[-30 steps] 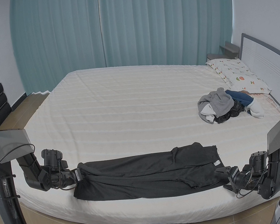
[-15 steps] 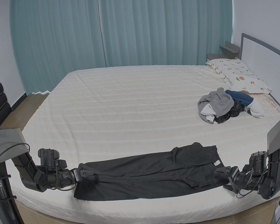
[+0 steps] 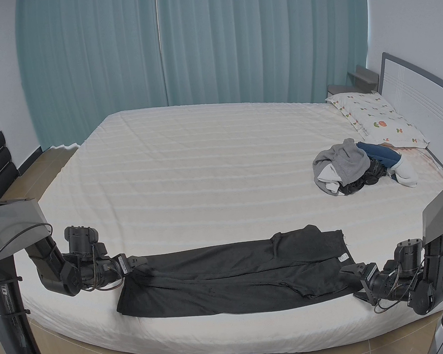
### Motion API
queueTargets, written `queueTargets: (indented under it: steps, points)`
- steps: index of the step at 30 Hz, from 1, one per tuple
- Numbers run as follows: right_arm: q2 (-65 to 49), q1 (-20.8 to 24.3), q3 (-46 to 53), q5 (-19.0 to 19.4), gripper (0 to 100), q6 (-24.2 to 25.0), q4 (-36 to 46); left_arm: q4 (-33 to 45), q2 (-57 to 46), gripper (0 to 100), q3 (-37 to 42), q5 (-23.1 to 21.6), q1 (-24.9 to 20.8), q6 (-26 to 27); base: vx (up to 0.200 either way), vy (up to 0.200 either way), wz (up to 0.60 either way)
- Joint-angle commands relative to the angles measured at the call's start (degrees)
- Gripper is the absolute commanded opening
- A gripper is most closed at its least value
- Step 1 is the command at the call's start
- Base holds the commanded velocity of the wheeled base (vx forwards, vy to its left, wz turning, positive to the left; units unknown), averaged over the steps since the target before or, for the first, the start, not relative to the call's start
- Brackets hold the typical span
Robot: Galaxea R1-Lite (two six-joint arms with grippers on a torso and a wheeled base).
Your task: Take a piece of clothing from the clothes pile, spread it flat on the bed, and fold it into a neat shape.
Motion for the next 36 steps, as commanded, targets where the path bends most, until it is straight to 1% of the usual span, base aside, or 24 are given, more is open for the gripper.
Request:
queueTargets:
  steps: [1, 4, 8, 9, 15, 20, 36]
  points:
    - [0.16, 0.02, 0.0, -0.01, 100, -0.16, -0.67, -0.29, 3.38, 100, -1.37, 1.31, -1.89, -0.08, 0.0, 0.0, 0.0]
    - [0.16, 0.11, 0.0, 0.08, 100, -0.25, -0.67, -0.29, 4.08, 100, -1.37, 2.37, -2.95, 0.1, 0.0, 0.0, 0.0]
    - [0.25, 0.11, 0.0, -0.01, 100, -0.42, -0.67, -0.2, 3.99, 100, -1.19, 2.89, -3.21, 0.27, 0.0, 0.0, 0.0]
    - [0.25, 0.11, 0.0, -0.01, 100, -0.42, -0.67, -0.2, 3.82, 0, -0.93, 2.89, -3.21, 0.36, 0.0, 0.0, 0.0]
    - [0.25, 0.02, 0.09, -0.01, 100, -0.42, -0.67, 0.15, 3.11, 0, -0.31, 3.77, -2.33, 0.36, 0.0, 0.0, 0.0]
    - [0.25, 0.11, 0.09, -0.01, 100, -0.42, -0.67, 0.32, 2.5, 0, 0.04, 5.88, -1.63, 0.36, 0.0, 0.0, 0.0]
    - [0.16, 0.02, 0.0, -0.01, 100, -0.42, -0.67, 0.59, -1.63, 0, 1.71, 5.0, 2.15, 0.45, 0.0, 0.0, 0.0]
